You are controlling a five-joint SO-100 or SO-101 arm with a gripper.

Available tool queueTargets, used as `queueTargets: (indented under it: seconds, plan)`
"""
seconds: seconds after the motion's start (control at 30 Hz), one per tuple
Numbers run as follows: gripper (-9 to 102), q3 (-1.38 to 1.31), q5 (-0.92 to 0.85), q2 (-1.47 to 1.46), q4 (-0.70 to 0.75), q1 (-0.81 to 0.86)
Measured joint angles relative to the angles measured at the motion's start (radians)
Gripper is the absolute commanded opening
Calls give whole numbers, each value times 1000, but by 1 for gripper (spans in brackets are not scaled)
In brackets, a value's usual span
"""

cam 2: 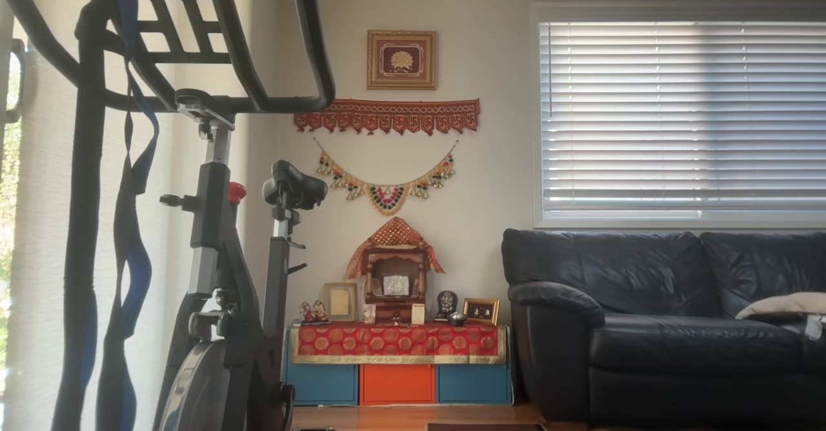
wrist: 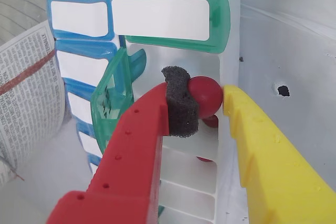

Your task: Sort medicines into box.

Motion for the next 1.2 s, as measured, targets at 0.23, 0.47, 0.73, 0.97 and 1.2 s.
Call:
queueTargets:
  seconds: [0.23,0.47,0.73,0.97,1.2]
  plan:
    - [1,-52,5,-38,3,6]
    - [1,-140,6,-86,69,2]
    - [1,-158,21,-92,94,-2]
    - [7,-173,37,-92,114,-12]
    - [21,-175,37,-92,118,-17]
